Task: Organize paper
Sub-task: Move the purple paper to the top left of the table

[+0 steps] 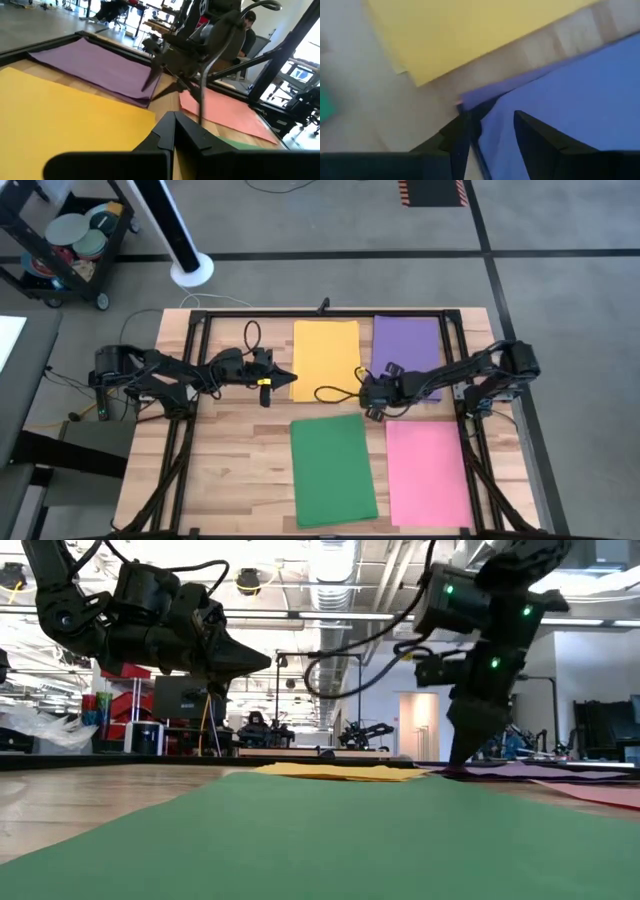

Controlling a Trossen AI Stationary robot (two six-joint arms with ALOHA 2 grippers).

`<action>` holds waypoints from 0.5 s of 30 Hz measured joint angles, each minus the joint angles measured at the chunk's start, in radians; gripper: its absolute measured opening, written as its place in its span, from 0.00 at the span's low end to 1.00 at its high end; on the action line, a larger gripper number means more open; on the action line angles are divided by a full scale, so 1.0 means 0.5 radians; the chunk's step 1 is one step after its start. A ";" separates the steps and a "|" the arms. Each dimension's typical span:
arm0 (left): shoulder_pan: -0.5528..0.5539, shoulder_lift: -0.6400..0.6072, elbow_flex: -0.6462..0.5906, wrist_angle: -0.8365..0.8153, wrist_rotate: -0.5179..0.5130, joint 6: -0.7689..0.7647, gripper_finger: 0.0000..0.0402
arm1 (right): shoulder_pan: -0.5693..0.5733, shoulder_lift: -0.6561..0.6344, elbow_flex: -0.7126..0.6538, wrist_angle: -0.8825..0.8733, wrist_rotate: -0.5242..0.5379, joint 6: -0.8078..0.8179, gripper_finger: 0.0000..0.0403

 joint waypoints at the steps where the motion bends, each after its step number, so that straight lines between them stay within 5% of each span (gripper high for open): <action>1: 0.000 0.000 0.000 -0.006 -0.001 0.000 0.00 | -0.010 0.018 0.000 -0.001 0.003 0.018 0.38; 5: 0.000 0.000 0.000 -0.027 -0.001 0.003 0.00 | -0.058 0.085 0.000 -0.009 -0.007 0.045 0.31; 10: 0.000 0.000 0.000 -0.031 -0.001 0.007 0.00 | -0.063 0.095 0.001 -0.016 0.014 0.025 0.05; 15: 0.000 0.000 0.000 -0.013 -0.001 0.006 0.00 | -0.026 -0.046 0.042 -0.043 0.071 0.052 0.00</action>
